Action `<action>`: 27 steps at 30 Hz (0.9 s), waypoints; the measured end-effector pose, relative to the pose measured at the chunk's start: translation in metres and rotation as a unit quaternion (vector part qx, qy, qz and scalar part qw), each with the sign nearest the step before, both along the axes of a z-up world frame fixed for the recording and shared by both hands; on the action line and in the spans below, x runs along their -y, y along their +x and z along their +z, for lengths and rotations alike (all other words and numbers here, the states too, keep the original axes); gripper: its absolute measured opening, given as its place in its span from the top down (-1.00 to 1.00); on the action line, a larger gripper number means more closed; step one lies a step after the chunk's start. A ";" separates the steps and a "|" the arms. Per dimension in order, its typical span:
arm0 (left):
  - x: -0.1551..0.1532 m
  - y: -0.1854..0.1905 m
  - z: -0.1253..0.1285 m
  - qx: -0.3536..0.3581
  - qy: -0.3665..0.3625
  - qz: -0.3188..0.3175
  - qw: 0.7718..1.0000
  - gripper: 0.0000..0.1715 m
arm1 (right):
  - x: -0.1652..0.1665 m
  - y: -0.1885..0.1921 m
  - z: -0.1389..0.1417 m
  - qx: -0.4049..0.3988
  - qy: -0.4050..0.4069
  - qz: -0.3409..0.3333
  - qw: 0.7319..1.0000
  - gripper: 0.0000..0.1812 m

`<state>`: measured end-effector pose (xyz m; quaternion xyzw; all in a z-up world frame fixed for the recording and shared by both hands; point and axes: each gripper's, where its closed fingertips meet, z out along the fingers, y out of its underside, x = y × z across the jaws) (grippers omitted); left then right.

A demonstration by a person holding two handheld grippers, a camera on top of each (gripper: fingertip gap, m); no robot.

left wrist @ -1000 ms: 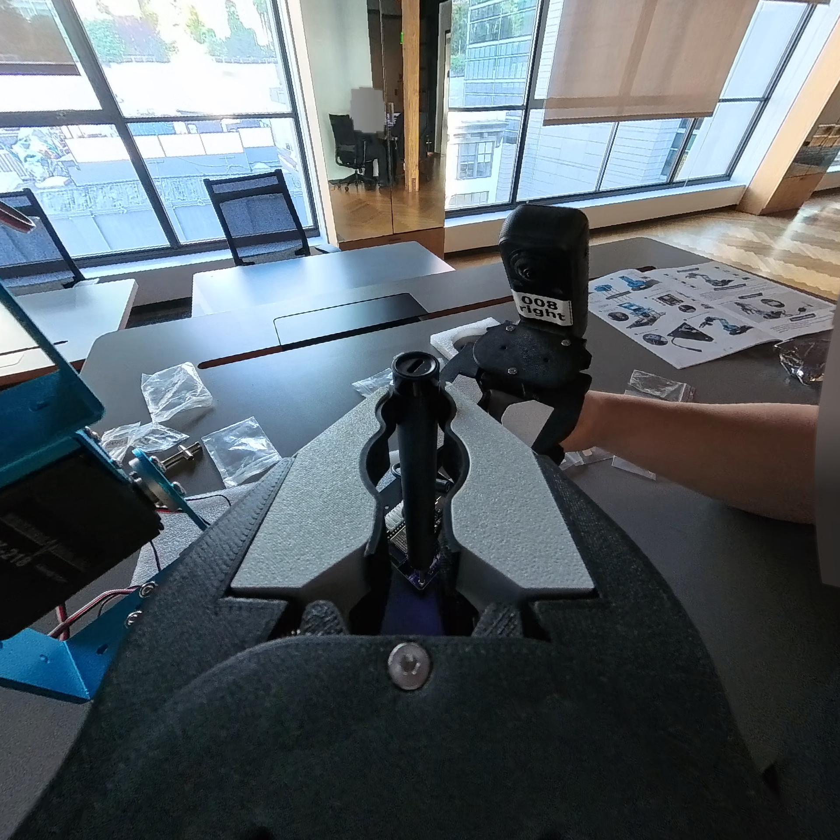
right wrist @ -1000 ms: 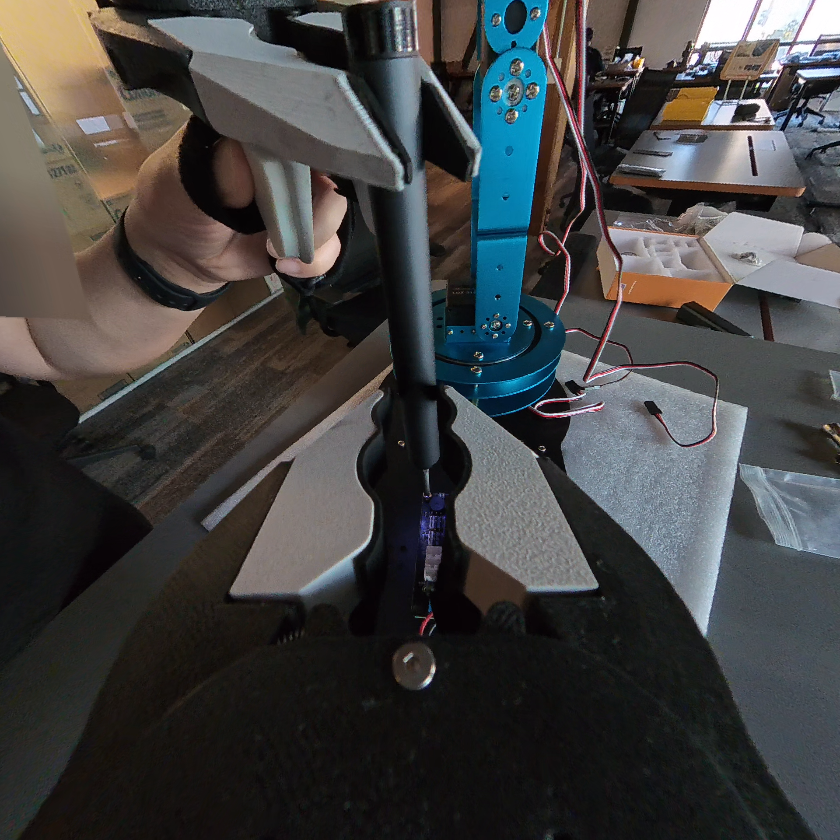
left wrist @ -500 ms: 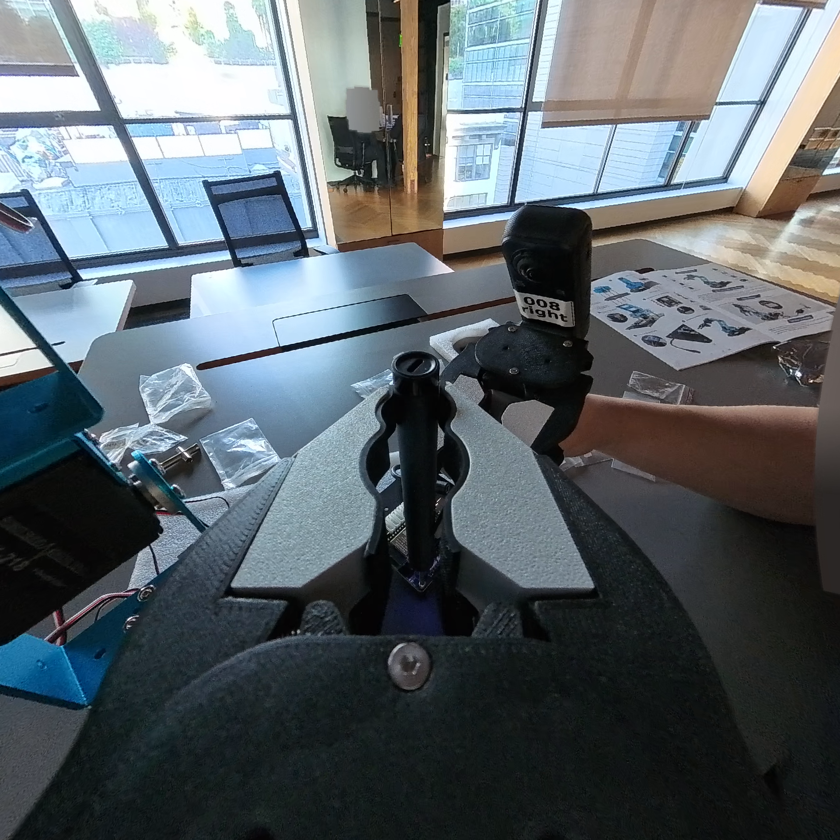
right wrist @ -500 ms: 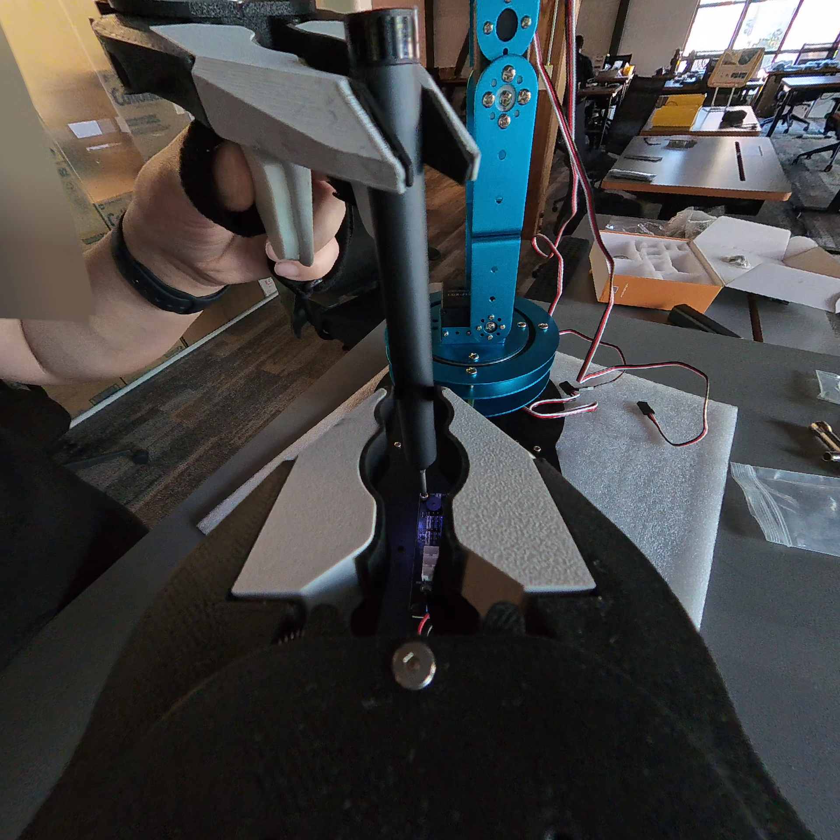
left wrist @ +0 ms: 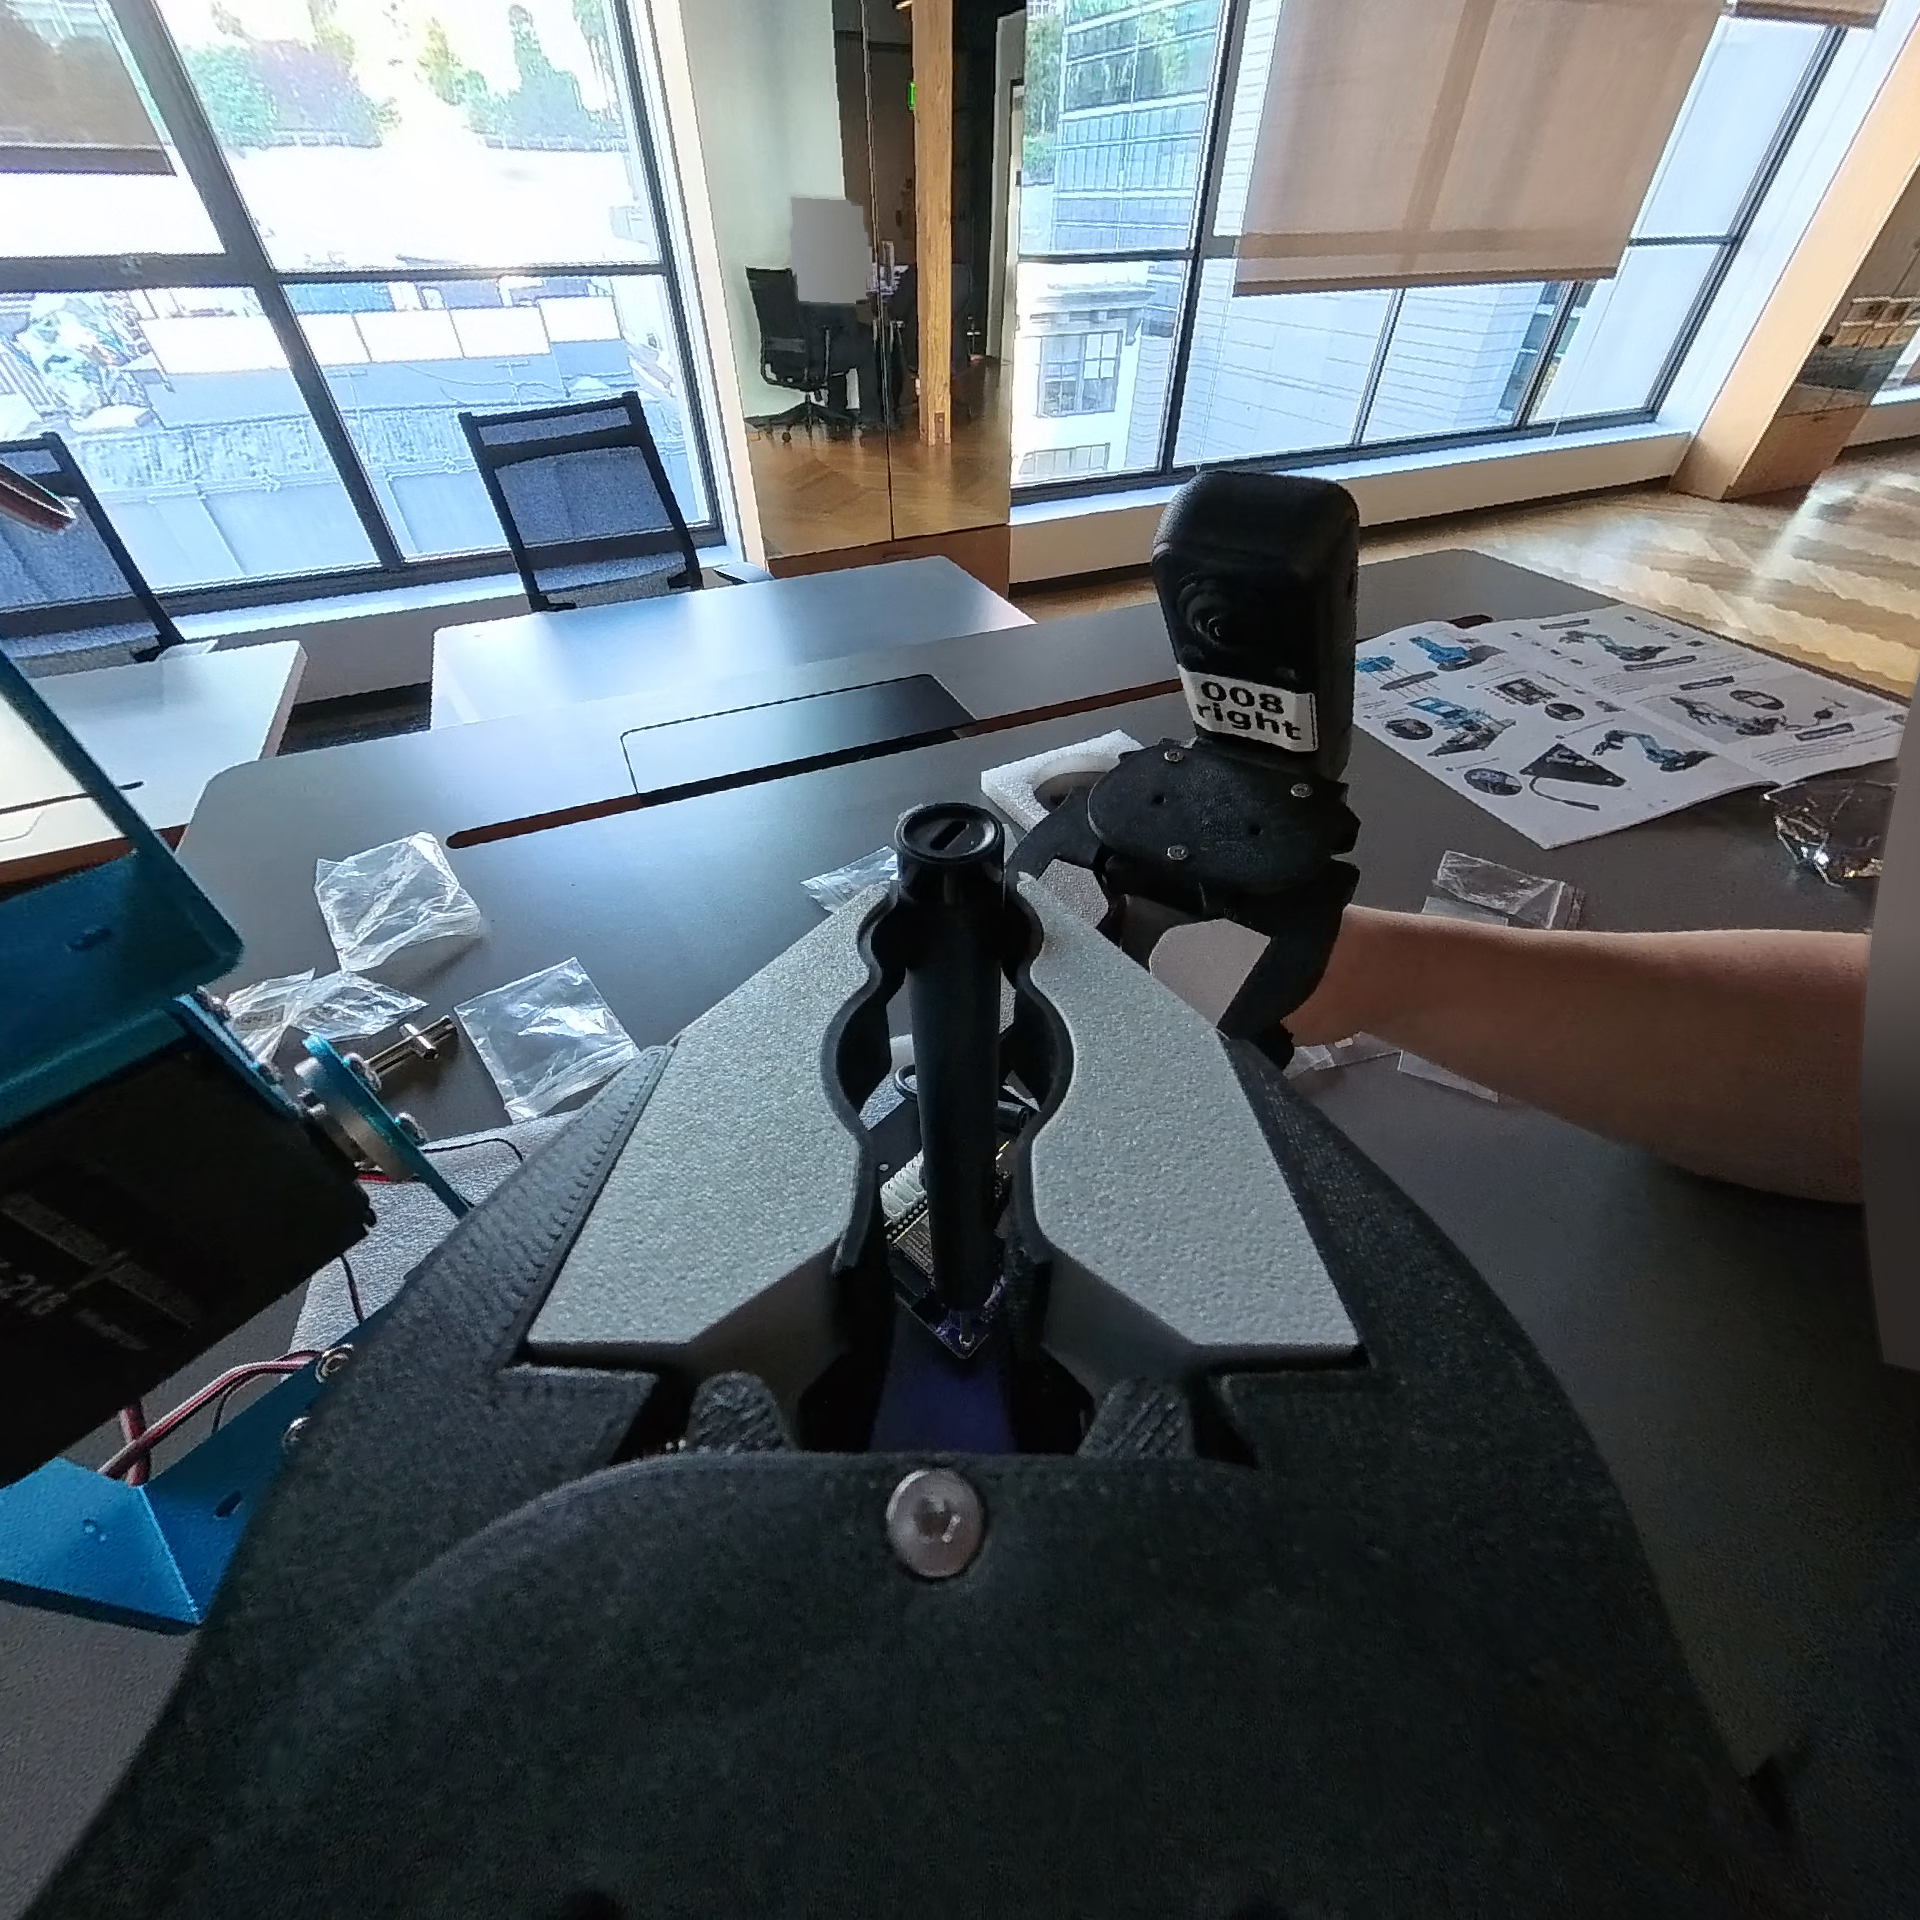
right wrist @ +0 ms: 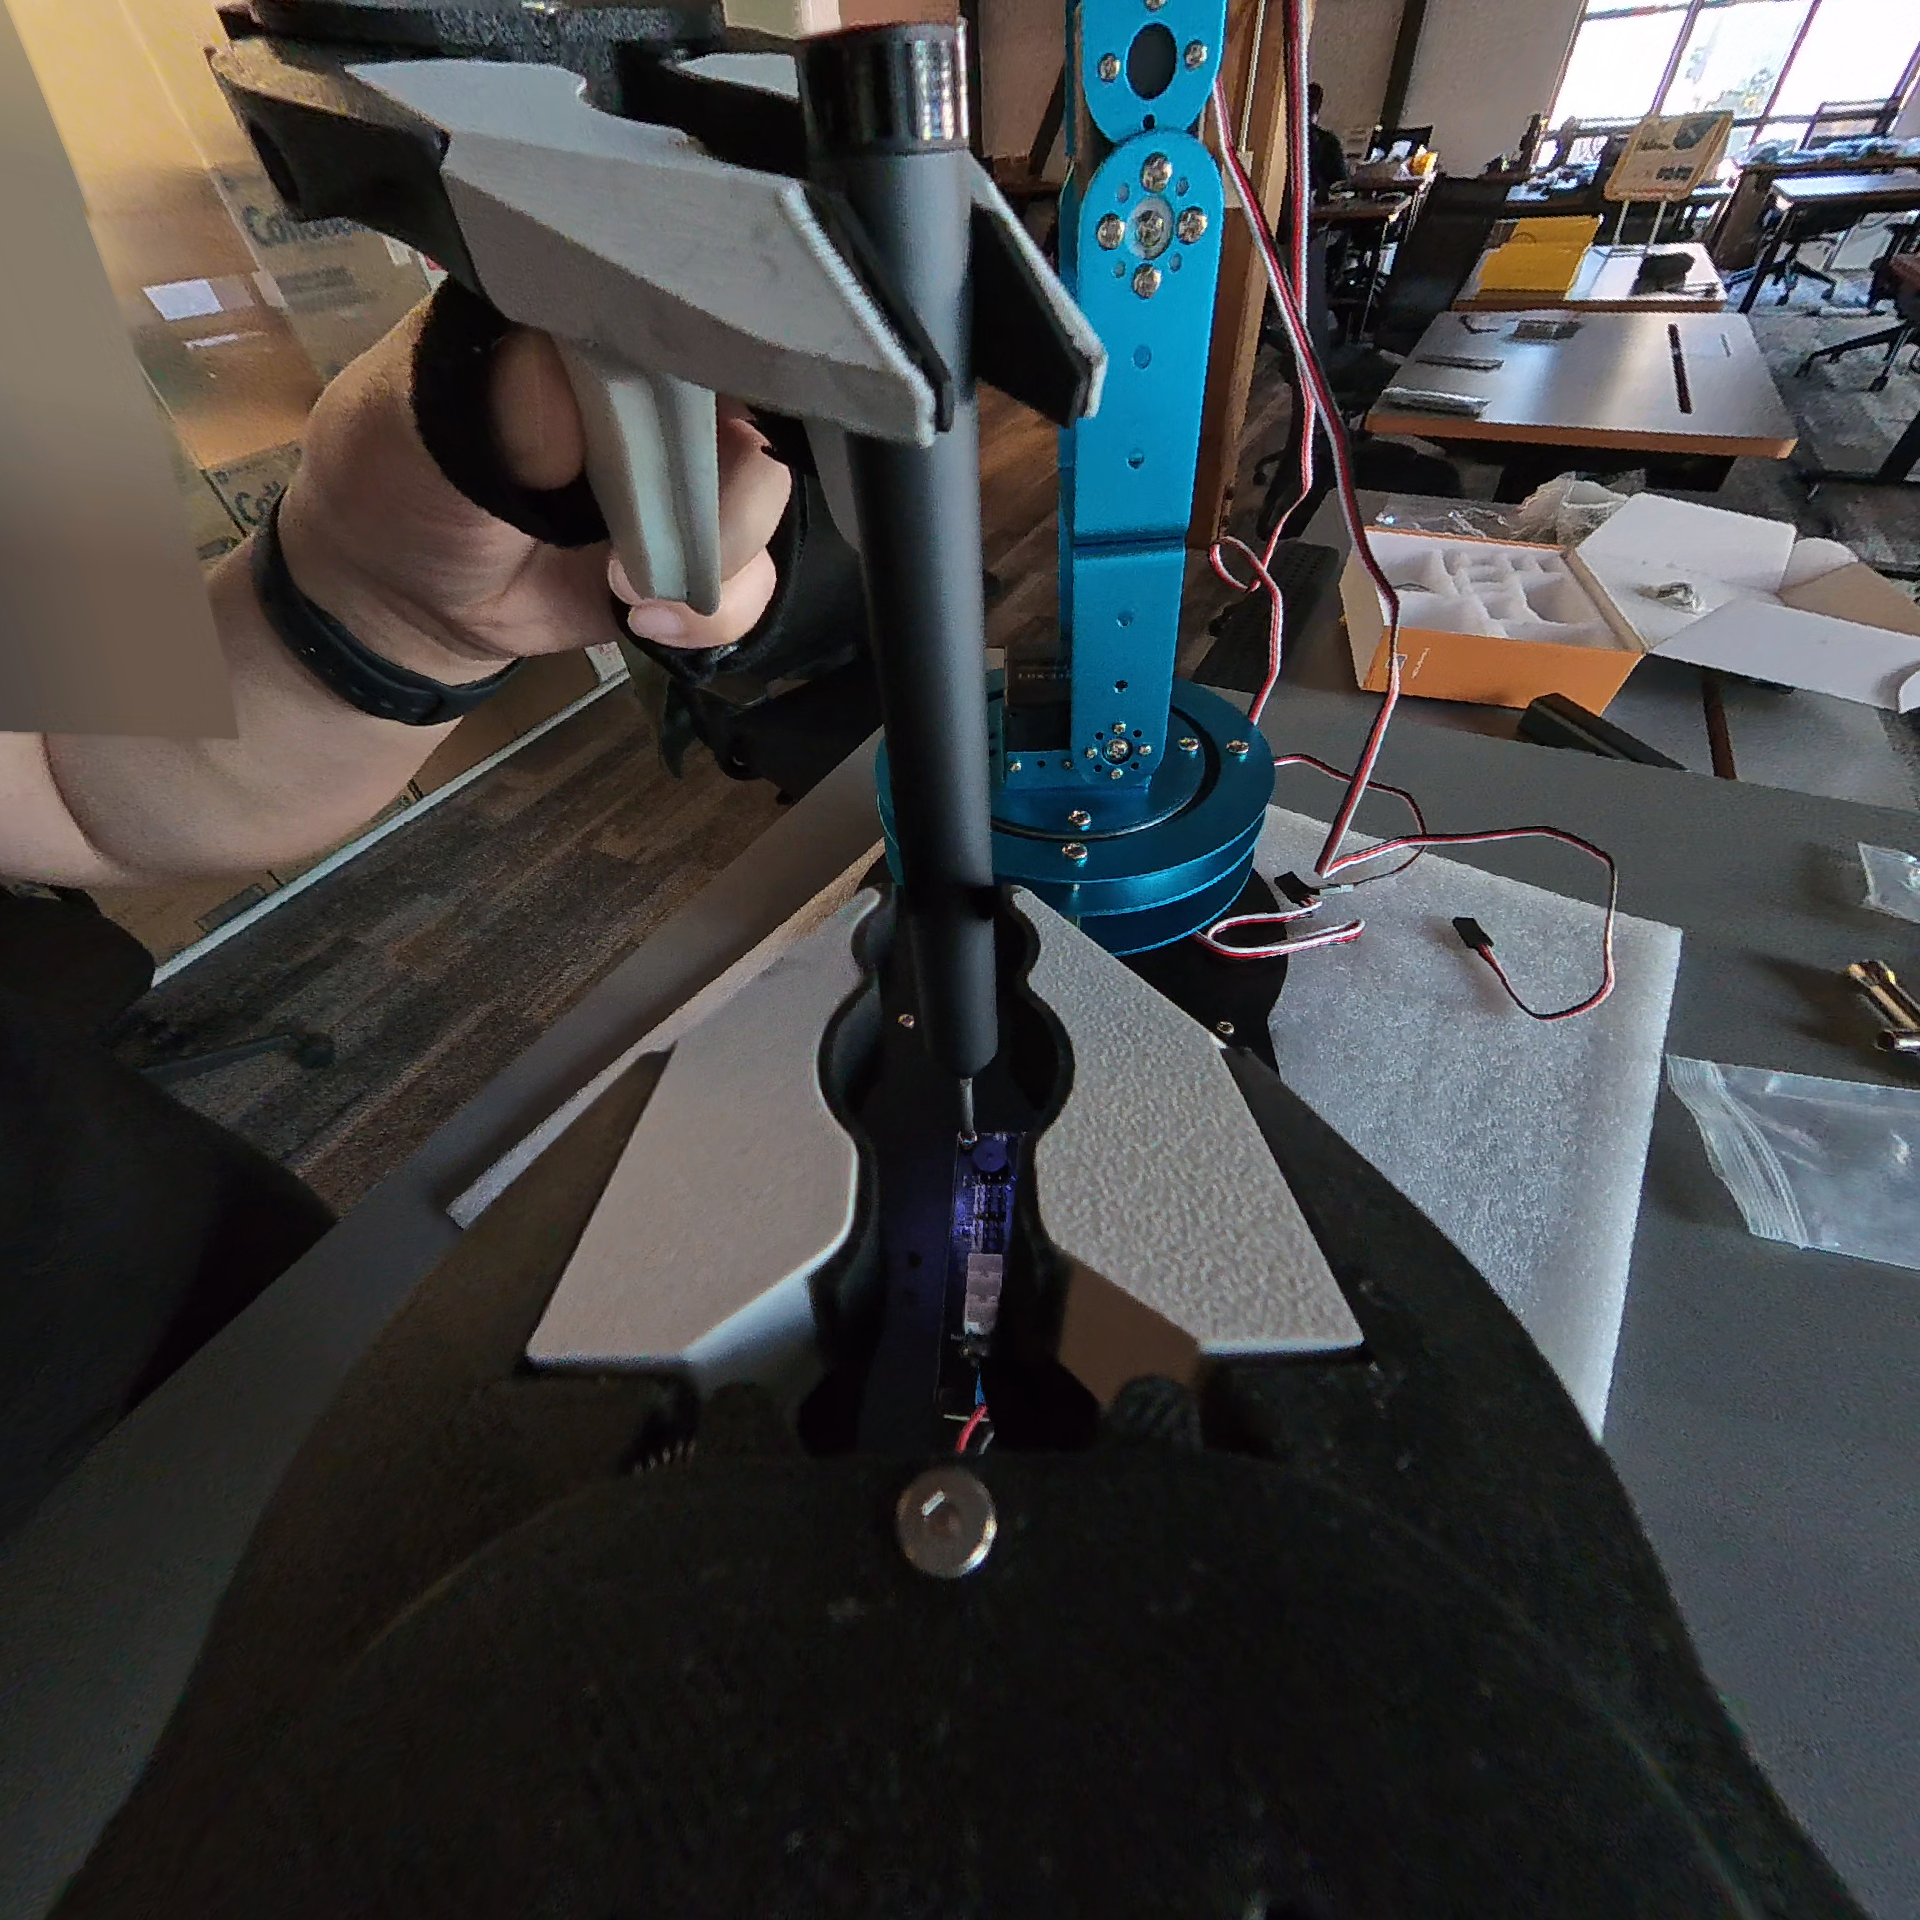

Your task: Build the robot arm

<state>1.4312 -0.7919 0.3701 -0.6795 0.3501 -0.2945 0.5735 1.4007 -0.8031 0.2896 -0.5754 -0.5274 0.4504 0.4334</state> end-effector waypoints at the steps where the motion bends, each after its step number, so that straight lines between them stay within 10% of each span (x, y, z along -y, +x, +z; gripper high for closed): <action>1: 0.000 0.000 0.000 0.001 0.000 0.000 1.000 0.82 | 0.000 0.000 0.000 -0.001 -0.003 0.000 1.000 0.82; 27: 0.000 0.000 0.000 -0.001 -0.001 -0.002 1.000 0.82 | 0.001 -0.001 0.000 0.001 0.004 0.000 1.000 0.84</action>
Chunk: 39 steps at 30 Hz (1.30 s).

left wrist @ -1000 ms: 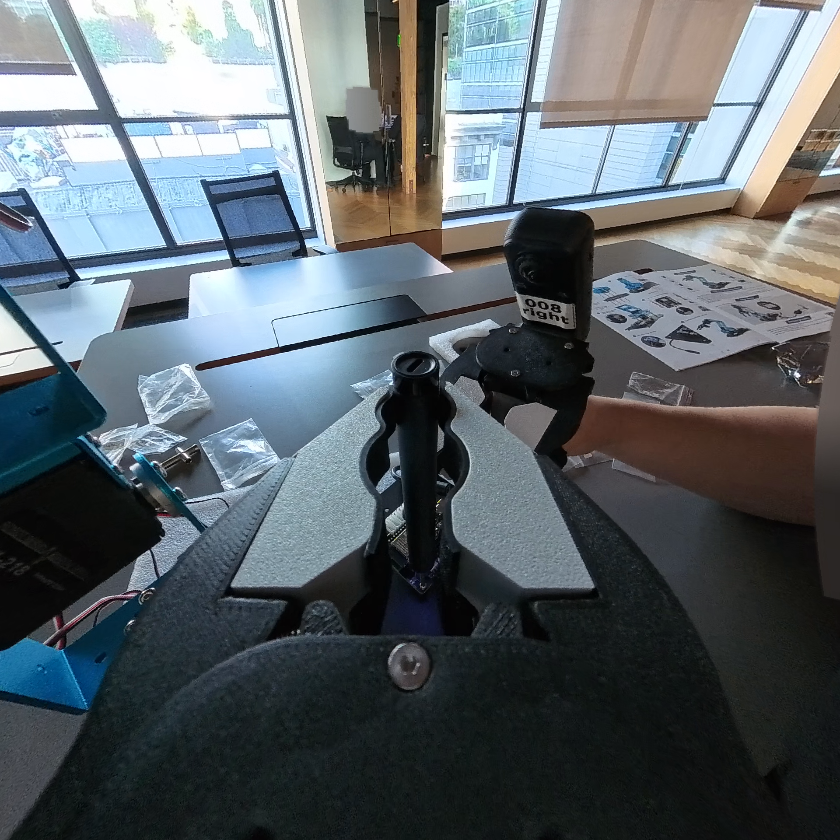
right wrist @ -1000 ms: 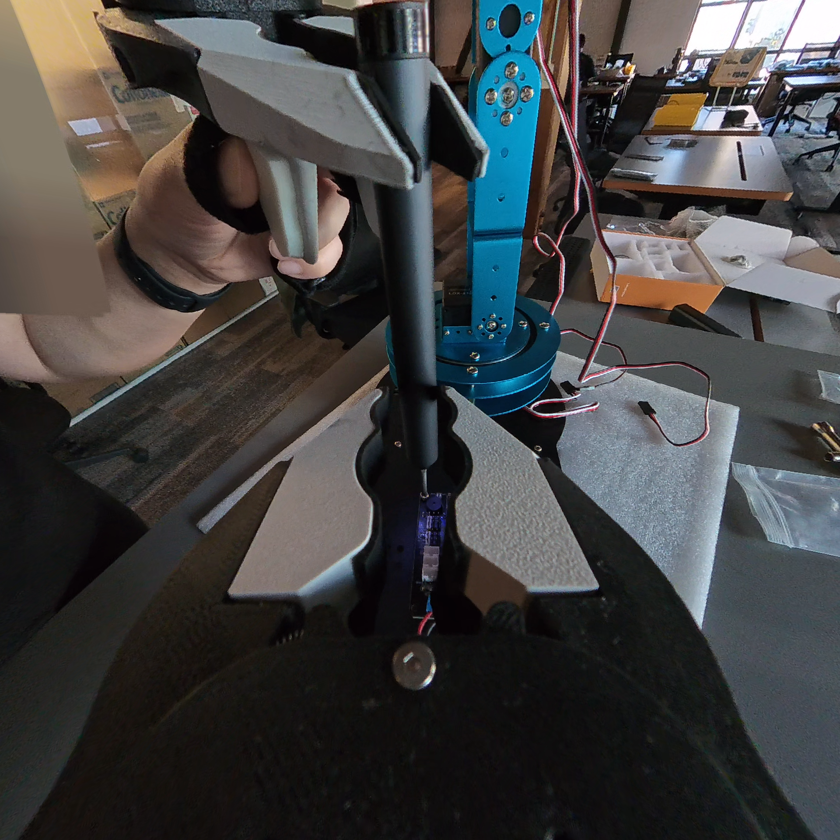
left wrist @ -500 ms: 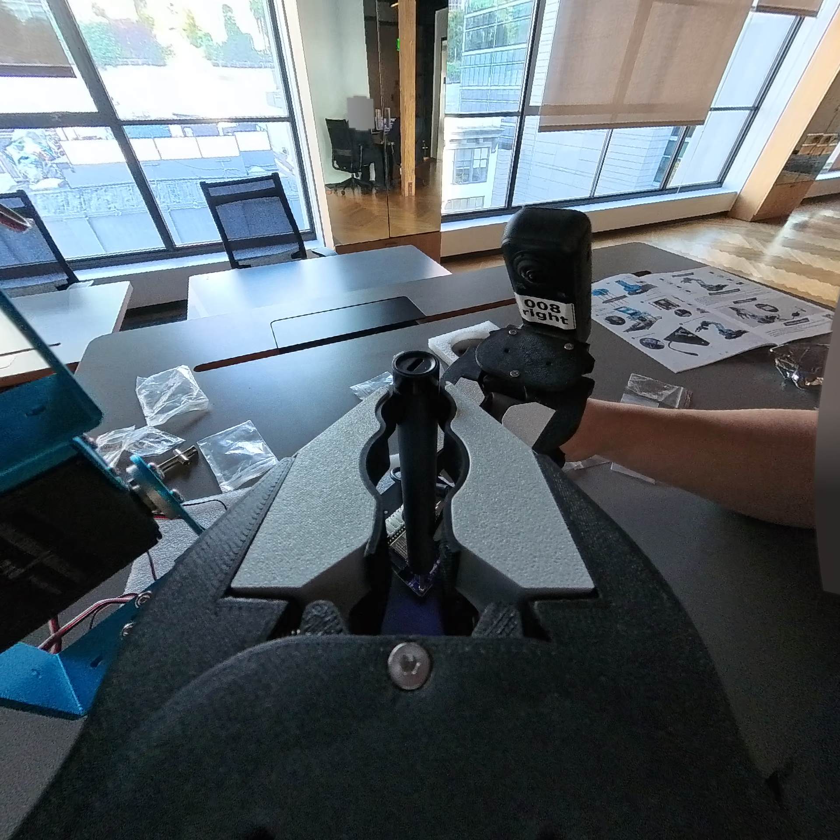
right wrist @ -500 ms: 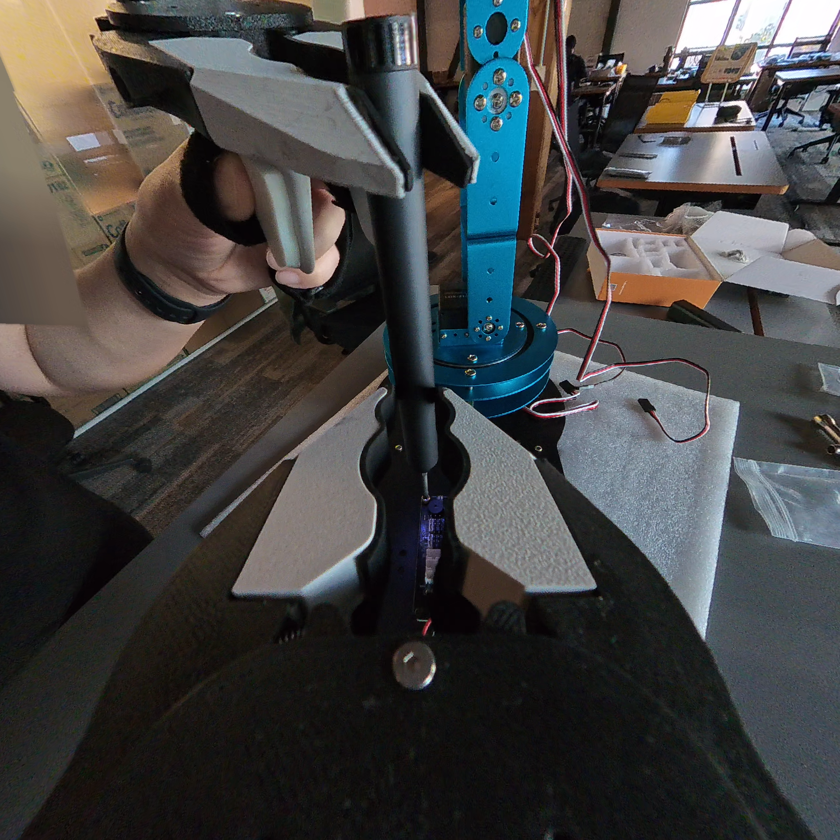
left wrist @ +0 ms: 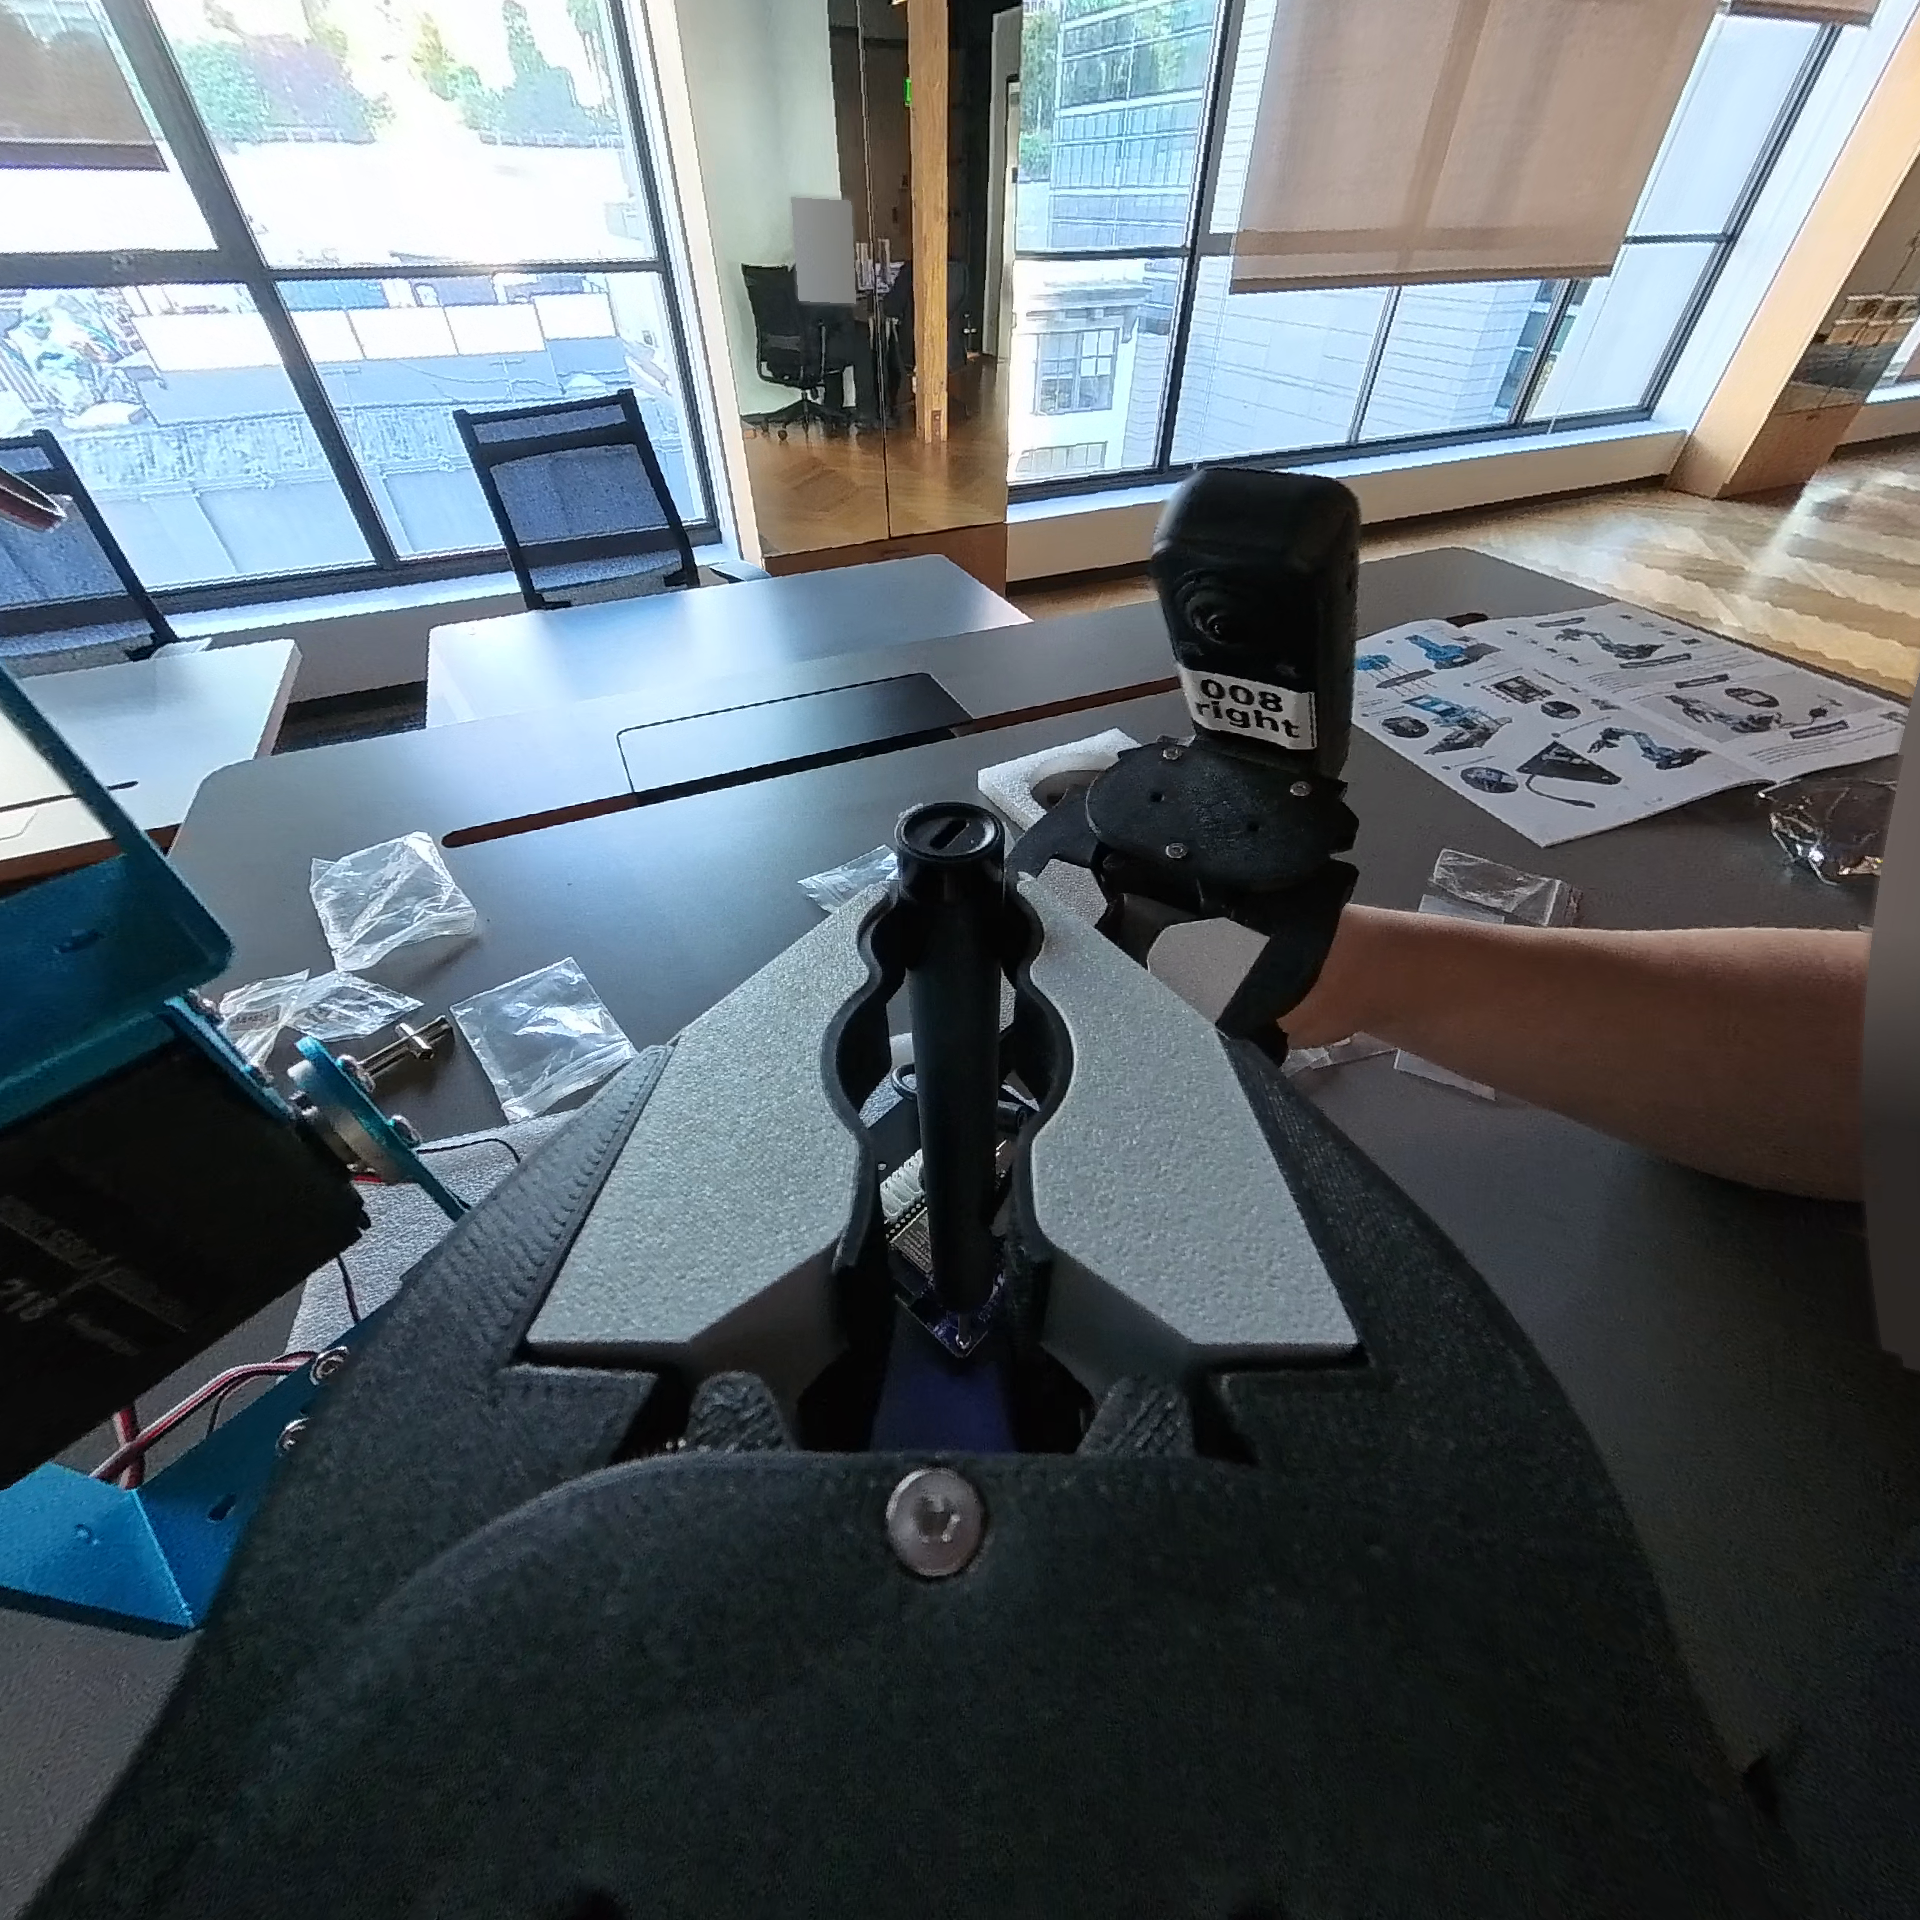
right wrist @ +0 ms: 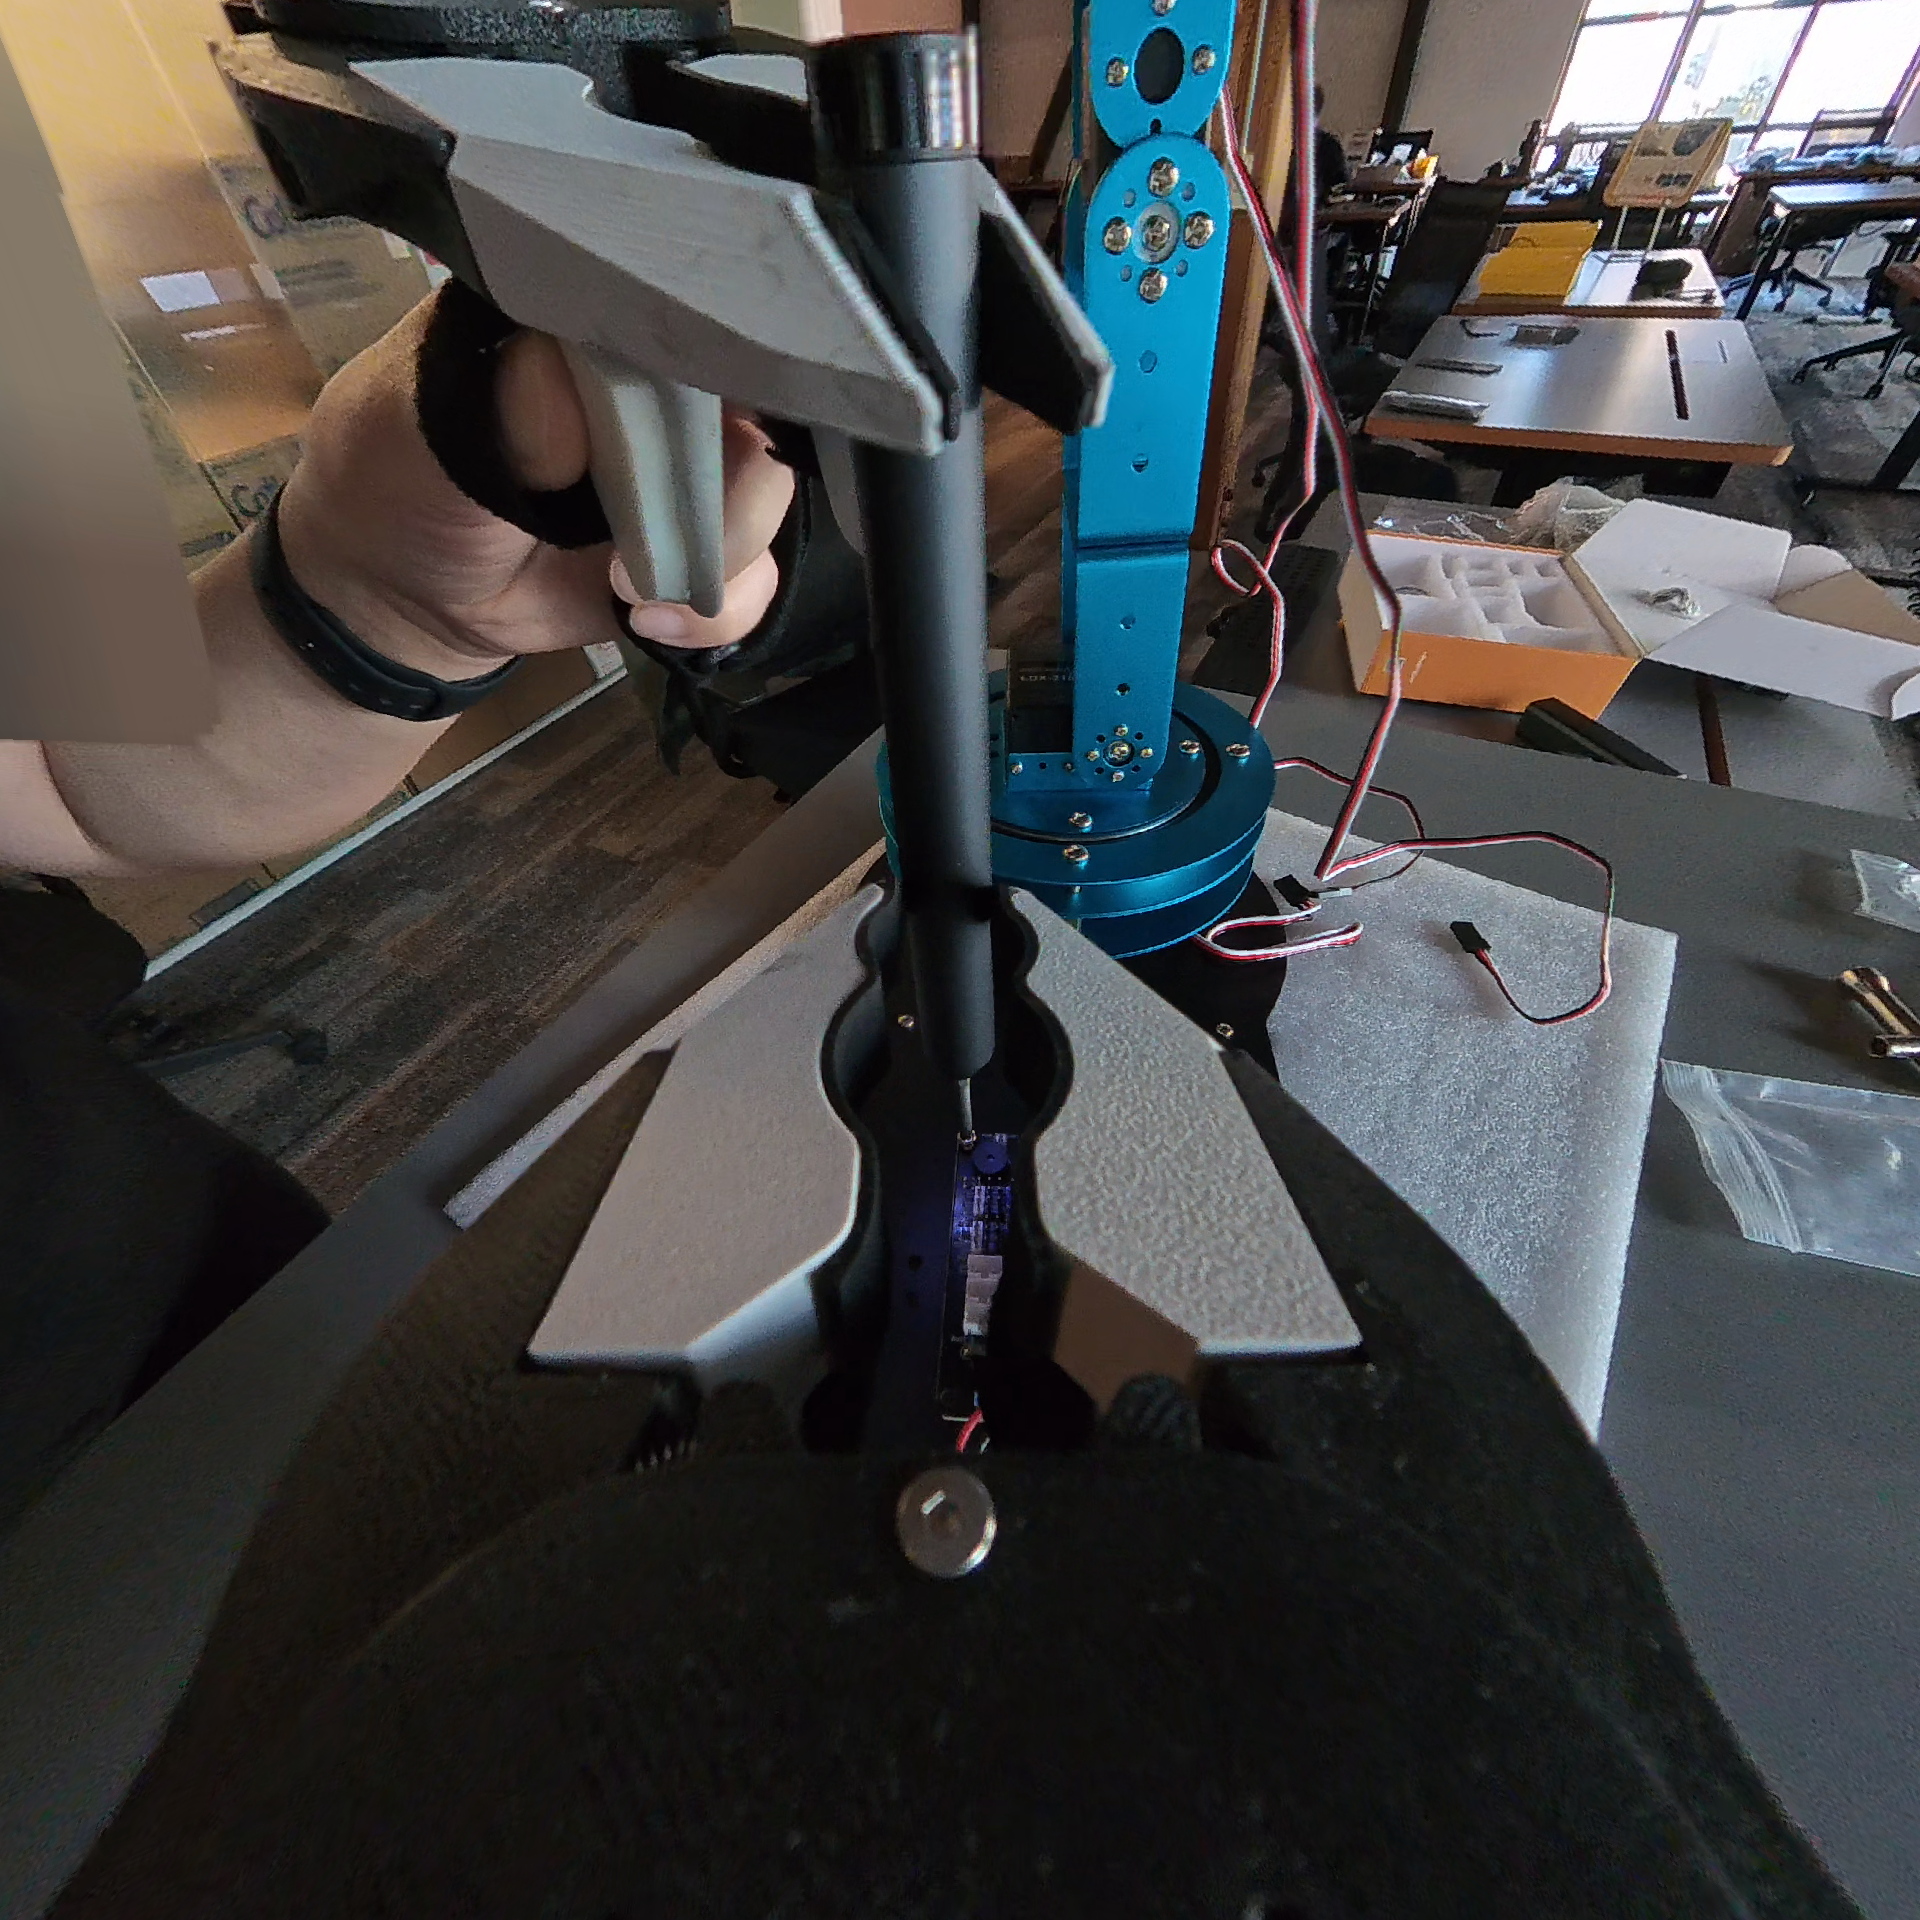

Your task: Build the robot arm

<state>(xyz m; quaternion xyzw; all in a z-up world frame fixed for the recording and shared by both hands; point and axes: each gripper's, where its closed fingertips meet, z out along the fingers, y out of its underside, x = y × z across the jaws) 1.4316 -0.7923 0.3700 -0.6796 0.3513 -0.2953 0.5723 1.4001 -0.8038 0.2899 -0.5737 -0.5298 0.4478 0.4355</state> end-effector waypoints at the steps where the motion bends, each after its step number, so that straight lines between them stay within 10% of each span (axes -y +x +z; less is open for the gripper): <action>1: 0.000 0.000 0.000 0.000 0.000 0.000 1.000 0.82 | 0.000 0.000 0.000 0.002 0.001 0.000 1.000 0.84; 39: -0.001 0.001 -0.001 0.004 -0.004 -0.001 1.000 0.81 | 0.001 0.001 -0.004 0.012 0.006 0.007 1.000 0.79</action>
